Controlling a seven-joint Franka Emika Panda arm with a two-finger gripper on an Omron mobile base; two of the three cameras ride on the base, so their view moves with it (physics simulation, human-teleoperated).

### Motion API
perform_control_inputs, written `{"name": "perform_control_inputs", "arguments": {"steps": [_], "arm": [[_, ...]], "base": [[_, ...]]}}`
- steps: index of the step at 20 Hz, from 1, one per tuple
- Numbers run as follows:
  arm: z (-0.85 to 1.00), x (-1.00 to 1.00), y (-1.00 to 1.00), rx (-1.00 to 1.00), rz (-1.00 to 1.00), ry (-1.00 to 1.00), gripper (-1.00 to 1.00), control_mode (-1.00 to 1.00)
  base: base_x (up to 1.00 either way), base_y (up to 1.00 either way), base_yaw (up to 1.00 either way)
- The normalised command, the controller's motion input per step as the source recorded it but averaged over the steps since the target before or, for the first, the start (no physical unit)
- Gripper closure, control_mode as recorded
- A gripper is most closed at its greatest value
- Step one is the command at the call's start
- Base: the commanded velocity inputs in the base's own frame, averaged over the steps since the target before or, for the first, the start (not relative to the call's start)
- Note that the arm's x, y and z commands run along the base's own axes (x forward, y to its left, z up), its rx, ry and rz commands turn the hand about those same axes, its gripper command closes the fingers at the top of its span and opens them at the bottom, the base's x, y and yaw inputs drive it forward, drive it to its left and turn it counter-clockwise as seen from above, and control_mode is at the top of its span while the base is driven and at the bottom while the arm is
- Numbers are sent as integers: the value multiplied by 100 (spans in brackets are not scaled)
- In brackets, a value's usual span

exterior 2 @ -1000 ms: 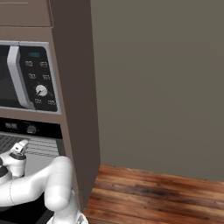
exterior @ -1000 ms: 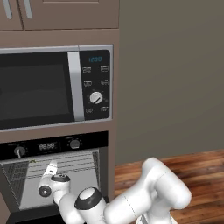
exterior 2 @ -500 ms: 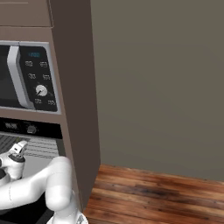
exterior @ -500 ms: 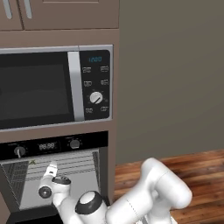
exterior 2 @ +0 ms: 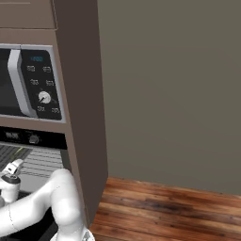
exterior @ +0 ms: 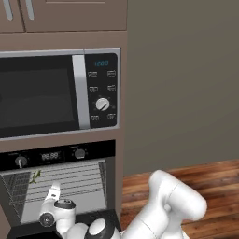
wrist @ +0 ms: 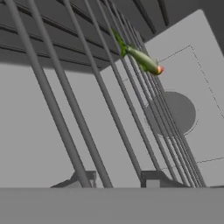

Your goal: Take the fish from the oven and place it on the plate on the counter.

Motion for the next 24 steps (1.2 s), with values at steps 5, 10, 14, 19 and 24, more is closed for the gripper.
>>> {"name": "perform_control_inputs", "arguments": {"steps": [5, 10, 14, 19, 24], "arm": [[-27, -75, 0, 0, 0, 4, 100, -100], [-30, -78, 0, 0, 0, 4, 100, -100], [-32, -87, 0, 0, 0, 5, 100, -100], [-34, -99, 0, 0, 0, 5, 100, -100], [-29, -100, 0, 0, 0, 4, 100, -100]], "base": [[0, 0, 0], [0, 0, 0], [0, 0, 0], [0, 0, 0], [0, 0, 0]]}}
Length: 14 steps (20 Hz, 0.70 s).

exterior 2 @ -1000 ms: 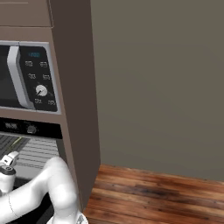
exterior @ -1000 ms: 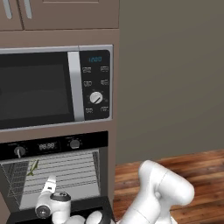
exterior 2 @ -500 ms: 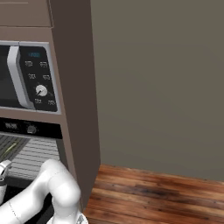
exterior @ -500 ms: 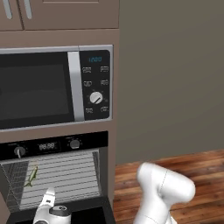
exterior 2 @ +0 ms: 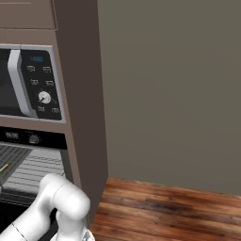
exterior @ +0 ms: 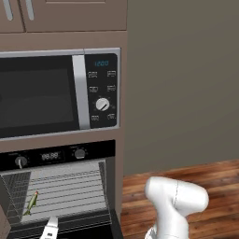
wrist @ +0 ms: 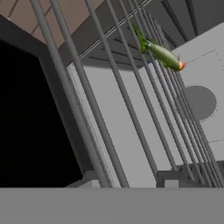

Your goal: Take the fish from the oven and place it on the plate on the counter.

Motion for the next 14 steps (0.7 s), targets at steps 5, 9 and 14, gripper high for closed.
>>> {"name": "perform_control_inputs", "arguments": {"steps": [5, 9, 14], "arm": [[-14, -100, 0, 0, 0, 1, 100, -100], [0, -100, 0, 0, 0, 0, 100, -100], [28, -59, 0, 0, 0, -4, -100, -100]], "base": [[0, 0, 0], [0, 0, 0], [0, 0, 0]]}}
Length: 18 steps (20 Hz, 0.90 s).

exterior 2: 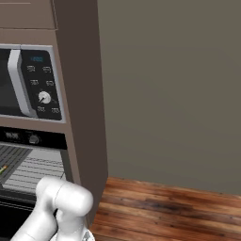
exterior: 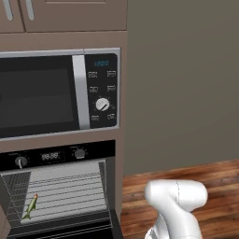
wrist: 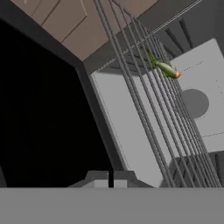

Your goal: Take the fish from the oven and place it on the plate on the counter.

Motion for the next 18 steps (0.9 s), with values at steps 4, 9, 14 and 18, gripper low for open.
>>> {"name": "perform_control_inputs", "arguments": {"steps": [4, 9, 14, 18], "arm": [[87, -62, 0, 0, 0, -21, -100, -100], [100, -53, 0, 0, 0, -22, -100, -100], [100, -20, 0, 0, 0, -4, -100, -100], [77, 21, 0, 0, -2, 22, -100, -100]], "base": [[0, 0, 0], [0, 0, 0], [0, 0, 0], [0, 0, 0]]}}
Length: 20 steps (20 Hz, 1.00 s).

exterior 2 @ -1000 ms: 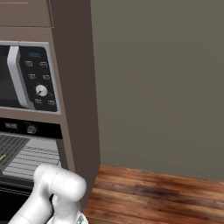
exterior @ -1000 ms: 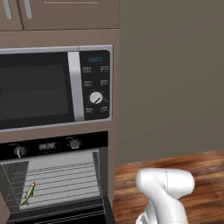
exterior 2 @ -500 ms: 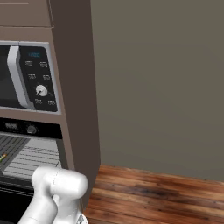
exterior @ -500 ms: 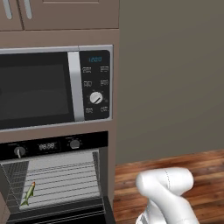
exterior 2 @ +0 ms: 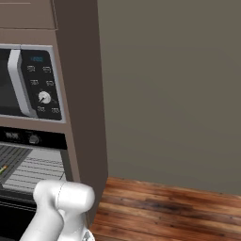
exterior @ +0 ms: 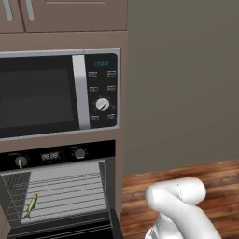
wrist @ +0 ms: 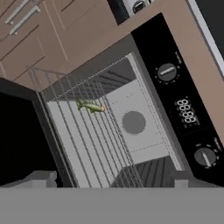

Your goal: Take the fish from the oven and place it on the plate on the counter.

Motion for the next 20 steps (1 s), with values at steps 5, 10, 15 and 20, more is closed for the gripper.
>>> {"name": "perform_control_inputs", "arguments": {"steps": [5, 10, 15, 20], "arm": [[43, 57, 4, 0, -2, 58, -100, -100], [43, 45, 0, 0, -1, 70, -100, -100], [1, 53, 1, 0, -11, 37, -100, -100], [-24, 73, 4, 0, -30, 7, -100, -100]], "base": [[0, 0, 0], [0, 0, 0], [0, 0, 0], [0, 0, 0]]}}
